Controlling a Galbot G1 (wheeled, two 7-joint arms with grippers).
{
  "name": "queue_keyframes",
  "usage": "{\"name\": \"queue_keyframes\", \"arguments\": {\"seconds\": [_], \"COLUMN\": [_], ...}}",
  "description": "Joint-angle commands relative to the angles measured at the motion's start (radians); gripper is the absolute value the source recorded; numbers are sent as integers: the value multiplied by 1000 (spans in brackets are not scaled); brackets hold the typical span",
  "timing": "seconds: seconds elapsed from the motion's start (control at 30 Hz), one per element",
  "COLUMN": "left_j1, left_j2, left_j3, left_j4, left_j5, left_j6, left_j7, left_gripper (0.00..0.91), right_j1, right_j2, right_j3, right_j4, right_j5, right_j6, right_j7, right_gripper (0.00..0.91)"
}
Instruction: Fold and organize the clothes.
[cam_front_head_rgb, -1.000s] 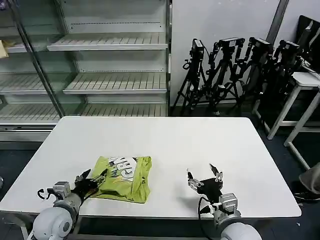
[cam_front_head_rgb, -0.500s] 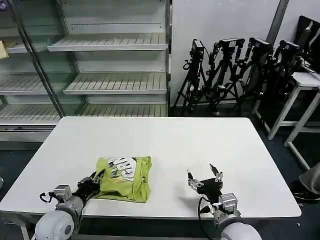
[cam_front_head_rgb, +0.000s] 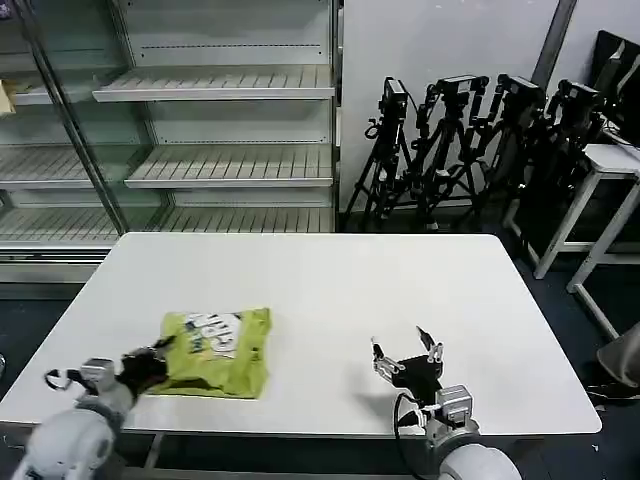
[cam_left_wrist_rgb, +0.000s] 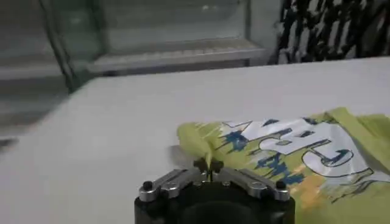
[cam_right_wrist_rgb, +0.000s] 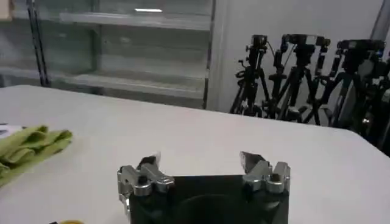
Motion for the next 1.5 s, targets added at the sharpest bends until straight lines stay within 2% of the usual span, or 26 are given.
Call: {"name": "queue_keyframes", "arguments": {"seconds": [0.03, 0.1, 0.17, 0.27, 0.37, 0.43, 0.53, 0.6, 0.7, 0.77, 0.93, 1.13, 1.33, 1.5], "left_j1": [53, 75, 72, 77, 119, 138, 135, 107, 44, 10, -84, -235, -308, -334], "left_j2": [408, 465, 487, 456, 316, 169, 22, -70, -178, -214, -282, -330, -361, -385], "left_j3": [-385, -438, -466, -439, -284, -95, 265, 444, 586, 647, 691, 661, 665, 697], "left_j4": [148, 151, 130, 22, -174, -296, -385, -415, -451, -460, -352, -250, -212, -183], "left_j5": [164, 180, 193, 190, 191, 219, 268, 276, 268, 241, 208, -18, -128, -143], "left_j6": [28, 26, 28, 49, 50, 49, 39, 17, -11, 3, 31, 49, 50, 50], "left_j7": [131, 147, 159, 156, 88, 18, -132, -214, -242, -242, -280, -426, -481, -504], "left_gripper": [10, 10, 10, 10, 10, 10, 10, 10, 10, 10, 10, 10, 10, 20], "right_j1": [14, 19, 21, 15, 7, 1, -8, -16, -29, -34, -33, 5, 58, 103], "right_j2": [3, 5, 7, 10, 12, 12, 7, 4, -1, -4, -11, -24, -37, -38], "right_j3": [-9, -10, -12, -10, -7, -4, 3, 10, 23, 31, 52, 94, 155, 178], "right_j4": [-3, -4, -4, -2, -1, 0, 8, 14, 21, 26, 32, 45, 38, 3], "right_j5": [0, 0, 0, -1, -2, -3, -5, -5, -6, -6, -3, 1, 24, 19], "right_j6": [0, 0, 0, -1, 0, 0, -1, -2, -3, -3, -4, -11, -20, -9], "right_j7": [0, -1, 0, -1, -1, -1, -1, -1, -1, -1, -5, -11, -32, -50], "right_gripper": [907, 907, 907, 907, 907, 907, 907, 907, 907, 907, 907, 907, 907, 907]}}
